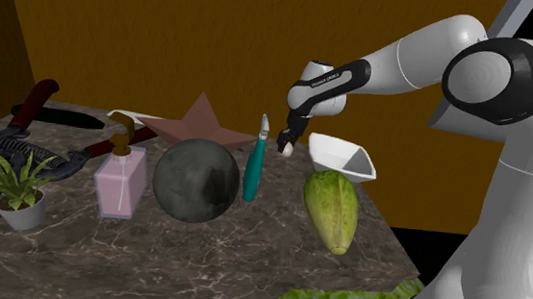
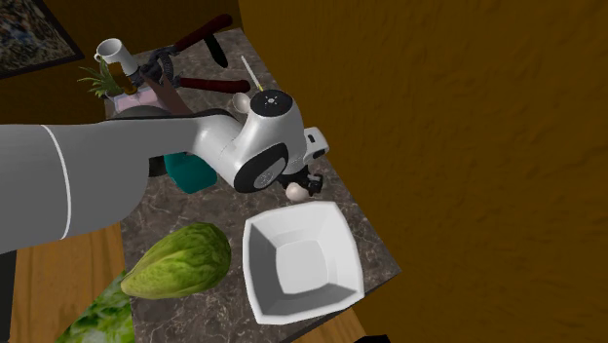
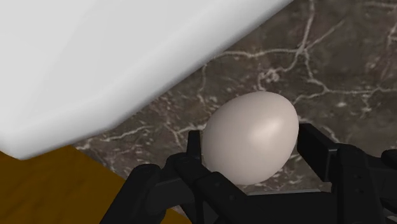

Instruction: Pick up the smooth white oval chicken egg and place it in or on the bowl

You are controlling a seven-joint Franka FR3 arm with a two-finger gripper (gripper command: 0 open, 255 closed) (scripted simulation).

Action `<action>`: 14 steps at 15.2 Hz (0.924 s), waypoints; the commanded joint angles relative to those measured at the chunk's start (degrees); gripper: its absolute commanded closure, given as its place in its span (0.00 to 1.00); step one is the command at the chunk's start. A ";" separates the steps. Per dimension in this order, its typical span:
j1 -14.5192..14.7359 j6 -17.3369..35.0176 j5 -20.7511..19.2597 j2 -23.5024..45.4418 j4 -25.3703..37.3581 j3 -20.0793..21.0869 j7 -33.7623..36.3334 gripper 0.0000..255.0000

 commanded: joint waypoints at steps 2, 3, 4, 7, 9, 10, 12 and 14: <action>0.01 -0.02 0.00 0.03 -0.03 0.01 0.01 1.00; 0.01 -0.02 0.00 0.02 -0.04 0.01 0.00 1.00; 0.01 -0.01 0.00 0.02 -0.06 0.01 0.01 1.00; 0.02 -0.04 0.00 0.04 -0.01 0.01 0.02 1.00; 0.00 -0.01 0.00 0.04 -0.04 0.01 0.00 1.00; 0.08 -0.66 -0.21 -0.42 0.18 -0.08 0.12 1.00; 0.21 -1.97 -0.61 -1.28 0.67 -0.25 0.36 1.00; 0.34 -3.30 -1.00 -2.12 1.20 -0.41 0.58 1.00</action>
